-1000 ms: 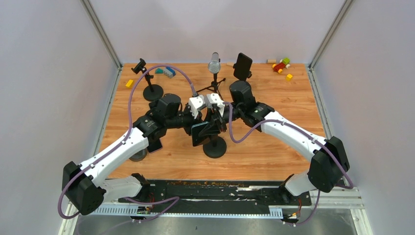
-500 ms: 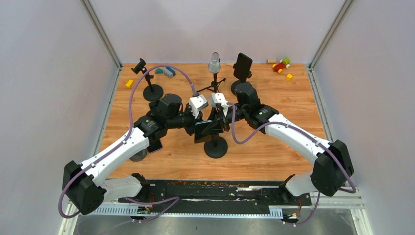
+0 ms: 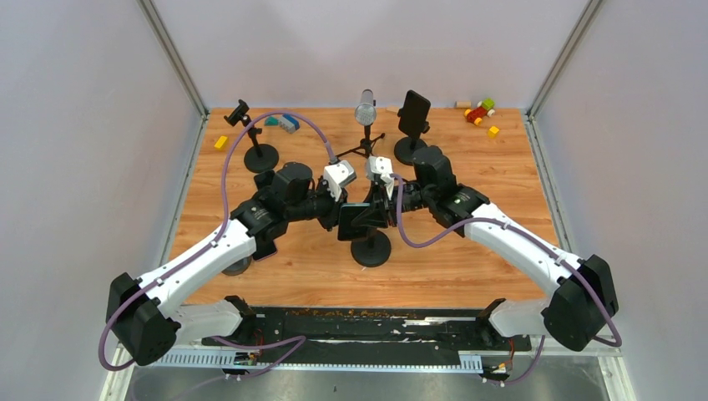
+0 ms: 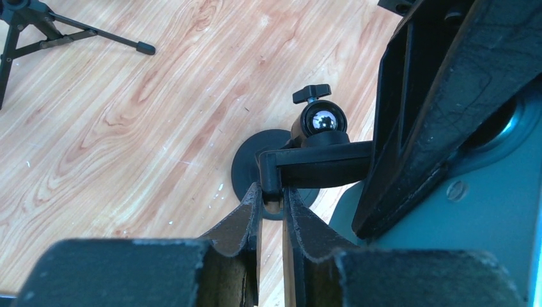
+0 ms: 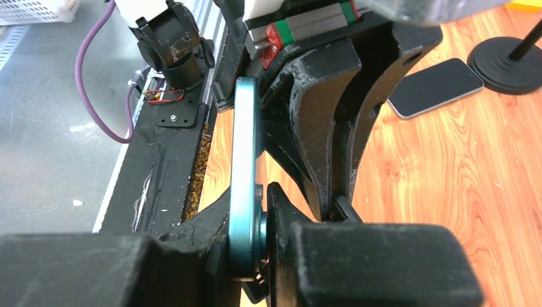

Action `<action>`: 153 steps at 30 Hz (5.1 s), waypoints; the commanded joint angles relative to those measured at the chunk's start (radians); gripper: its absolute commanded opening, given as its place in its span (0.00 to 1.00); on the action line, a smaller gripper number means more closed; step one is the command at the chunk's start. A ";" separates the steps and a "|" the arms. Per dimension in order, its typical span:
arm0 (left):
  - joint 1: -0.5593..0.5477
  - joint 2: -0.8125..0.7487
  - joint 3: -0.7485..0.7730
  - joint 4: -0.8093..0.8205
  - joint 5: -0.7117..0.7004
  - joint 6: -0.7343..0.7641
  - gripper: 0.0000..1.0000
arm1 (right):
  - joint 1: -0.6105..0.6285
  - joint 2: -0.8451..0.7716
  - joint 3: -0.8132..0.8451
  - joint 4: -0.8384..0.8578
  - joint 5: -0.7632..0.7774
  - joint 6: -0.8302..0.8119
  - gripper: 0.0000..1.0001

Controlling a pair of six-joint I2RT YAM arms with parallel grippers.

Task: Place the phone on the phone stand
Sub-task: Install the phone on the phone stand.

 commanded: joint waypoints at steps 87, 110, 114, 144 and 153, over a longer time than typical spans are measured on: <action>-0.049 0.070 0.041 0.123 -0.159 -0.077 0.00 | 0.073 0.073 0.353 -0.442 1.120 0.176 0.07; -0.082 0.047 -0.027 0.172 -0.171 -0.052 0.00 | 0.015 0.062 0.299 -0.391 1.073 0.300 0.00; -0.082 0.046 -0.026 0.174 -0.154 -0.046 0.00 | 0.013 0.064 0.294 -0.388 1.068 0.309 0.00; -0.082 -0.033 -0.048 0.189 0.100 -0.012 0.00 | 0.030 0.101 0.255 -0.354 1.136 0.170 0.00; -0.081 -0.044 -0.074 0.209 0.152 -0.010 0.00 | 0.031 0.101 0.283 -0.354 1.115 0.160 0.00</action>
